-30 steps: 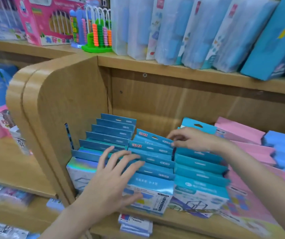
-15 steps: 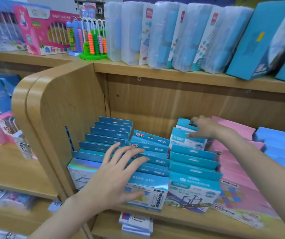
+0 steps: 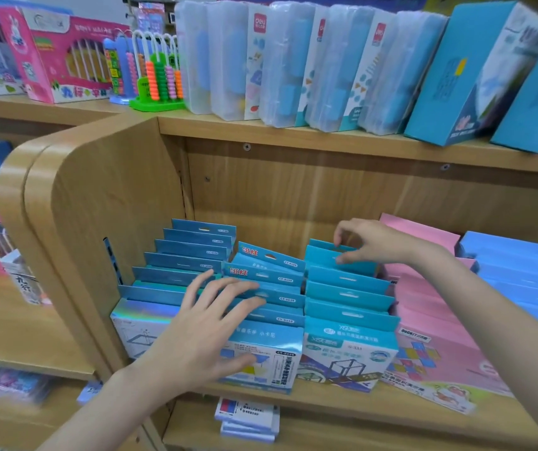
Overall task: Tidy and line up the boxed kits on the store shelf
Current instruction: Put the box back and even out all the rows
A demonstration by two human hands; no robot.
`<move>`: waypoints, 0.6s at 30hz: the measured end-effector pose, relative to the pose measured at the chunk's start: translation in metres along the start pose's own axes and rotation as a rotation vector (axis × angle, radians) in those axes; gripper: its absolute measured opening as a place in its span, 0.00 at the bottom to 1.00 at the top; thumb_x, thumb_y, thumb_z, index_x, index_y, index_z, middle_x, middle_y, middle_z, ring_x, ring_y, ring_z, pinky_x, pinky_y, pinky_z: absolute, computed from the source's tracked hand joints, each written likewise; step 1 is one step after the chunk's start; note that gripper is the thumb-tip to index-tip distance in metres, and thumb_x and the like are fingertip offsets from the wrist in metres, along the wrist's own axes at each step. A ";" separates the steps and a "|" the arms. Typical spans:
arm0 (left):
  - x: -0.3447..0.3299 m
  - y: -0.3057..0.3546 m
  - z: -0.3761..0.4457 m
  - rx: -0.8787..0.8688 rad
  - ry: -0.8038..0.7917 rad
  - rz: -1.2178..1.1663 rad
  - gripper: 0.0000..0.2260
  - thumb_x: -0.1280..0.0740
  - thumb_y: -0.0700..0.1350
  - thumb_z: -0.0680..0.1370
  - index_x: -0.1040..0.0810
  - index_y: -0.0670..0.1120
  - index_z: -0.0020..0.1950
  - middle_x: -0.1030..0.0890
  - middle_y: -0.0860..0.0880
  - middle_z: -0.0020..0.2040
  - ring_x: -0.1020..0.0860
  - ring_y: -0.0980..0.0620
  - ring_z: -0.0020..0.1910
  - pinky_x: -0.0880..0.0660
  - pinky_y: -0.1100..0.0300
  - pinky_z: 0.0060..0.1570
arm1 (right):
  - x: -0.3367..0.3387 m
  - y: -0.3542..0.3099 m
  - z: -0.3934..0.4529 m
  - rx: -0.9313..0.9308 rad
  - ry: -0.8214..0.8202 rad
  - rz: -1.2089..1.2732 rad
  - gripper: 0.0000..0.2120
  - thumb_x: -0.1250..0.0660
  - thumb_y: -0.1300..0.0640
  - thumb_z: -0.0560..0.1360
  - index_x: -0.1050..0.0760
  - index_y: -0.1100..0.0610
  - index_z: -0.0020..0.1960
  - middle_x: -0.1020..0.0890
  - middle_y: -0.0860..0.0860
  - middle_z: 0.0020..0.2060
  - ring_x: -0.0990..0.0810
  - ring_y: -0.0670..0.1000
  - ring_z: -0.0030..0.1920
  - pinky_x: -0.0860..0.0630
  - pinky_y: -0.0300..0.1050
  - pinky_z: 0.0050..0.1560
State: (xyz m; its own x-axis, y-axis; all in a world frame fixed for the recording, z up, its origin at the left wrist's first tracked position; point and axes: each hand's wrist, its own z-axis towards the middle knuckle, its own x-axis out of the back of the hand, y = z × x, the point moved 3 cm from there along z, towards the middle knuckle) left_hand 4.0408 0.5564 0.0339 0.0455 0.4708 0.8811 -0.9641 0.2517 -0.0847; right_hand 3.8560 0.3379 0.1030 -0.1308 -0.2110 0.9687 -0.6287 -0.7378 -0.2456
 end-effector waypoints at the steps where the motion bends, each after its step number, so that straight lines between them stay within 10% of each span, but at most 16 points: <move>1: 0.000 -0.001 0.000 -0.004 0.000 -0.004 0.28 0.39 0.67 0.70 0.31 0.52 0.63 0.28 0.53 0.63 0.32 0.51 0.63 0.43 0.46 0.66 | 0.001 -0.002 -0.002 0.007 0.003 0.026 0.12 0.30 0.54 0.72 0.26 0.56 0.52 0.24 0.52 0.51 0.26 0.50 0.51 0.32 0.38 0.49; 18: 0.017 -0.031 -0.067 0.340 0.148 -0.047 0.32 0.40 0.63 0.71 0.36 0.46 0.68 0.35 0.46 0.69 0.35 0.46 0.66 0.46 0.53 0.68 | -0.003 -0.103 0.052 0.227 0.082 0.114 0.13 0.33 0.49 0.73 0.28 0.52 0.55 0.25 0.52 0.55 0.26 0.50 0.57 0.29 0.46 0.60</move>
State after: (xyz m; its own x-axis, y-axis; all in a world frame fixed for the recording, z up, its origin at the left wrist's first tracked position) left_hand 4.0892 0.6128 0.0203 0.1054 0.5886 0.8015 -0.9907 -0.0073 0.1356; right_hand 3.9616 0.3813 0.1232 -0.2583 -0.2556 0.9316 -0.4198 -0.8388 -0.3466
